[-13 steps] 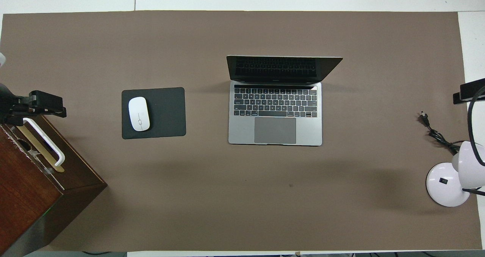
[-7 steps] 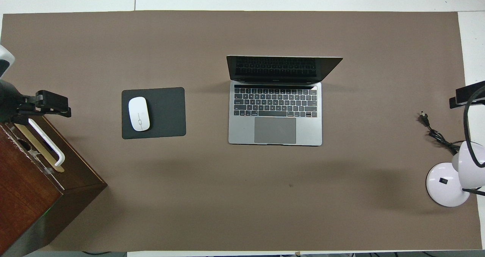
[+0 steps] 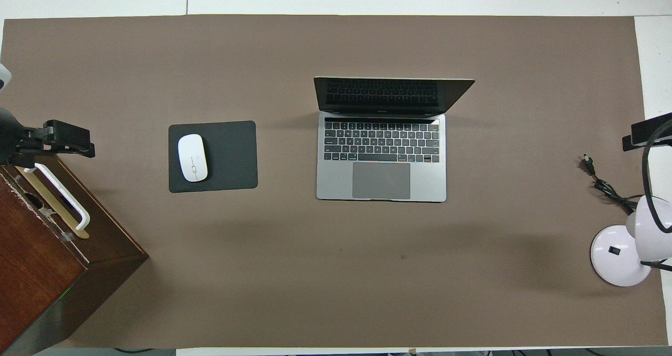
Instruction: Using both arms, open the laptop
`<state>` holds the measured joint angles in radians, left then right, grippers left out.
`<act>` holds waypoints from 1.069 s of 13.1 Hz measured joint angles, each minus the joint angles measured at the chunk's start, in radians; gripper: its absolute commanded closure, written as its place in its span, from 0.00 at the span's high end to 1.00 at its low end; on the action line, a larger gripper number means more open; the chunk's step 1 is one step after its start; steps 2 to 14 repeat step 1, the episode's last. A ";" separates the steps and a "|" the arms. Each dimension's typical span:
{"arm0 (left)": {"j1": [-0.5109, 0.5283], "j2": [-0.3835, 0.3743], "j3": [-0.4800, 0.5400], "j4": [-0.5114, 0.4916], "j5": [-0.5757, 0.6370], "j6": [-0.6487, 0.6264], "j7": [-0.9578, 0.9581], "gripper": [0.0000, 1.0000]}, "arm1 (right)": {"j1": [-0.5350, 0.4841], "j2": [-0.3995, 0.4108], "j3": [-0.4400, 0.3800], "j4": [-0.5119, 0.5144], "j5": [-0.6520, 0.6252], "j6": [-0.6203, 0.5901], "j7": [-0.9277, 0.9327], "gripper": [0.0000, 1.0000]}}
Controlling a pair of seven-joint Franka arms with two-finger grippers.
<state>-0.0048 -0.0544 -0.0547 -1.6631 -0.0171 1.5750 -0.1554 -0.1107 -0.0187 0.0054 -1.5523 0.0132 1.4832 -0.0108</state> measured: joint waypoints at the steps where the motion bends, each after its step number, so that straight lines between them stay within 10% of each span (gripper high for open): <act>1: 0.000 0.000 0.000 0.000 0.000 0.003 0.000 1.00 | 0.000 0.000 0.000 0.000 0.000 0.000 0.000 1.00; 14: 0.000 0.000 0.000 0.000 0.000 0.003 0.000 1.00 | 0.000 0.000 0.000 0.000 0.000 0.000 0.000 1.00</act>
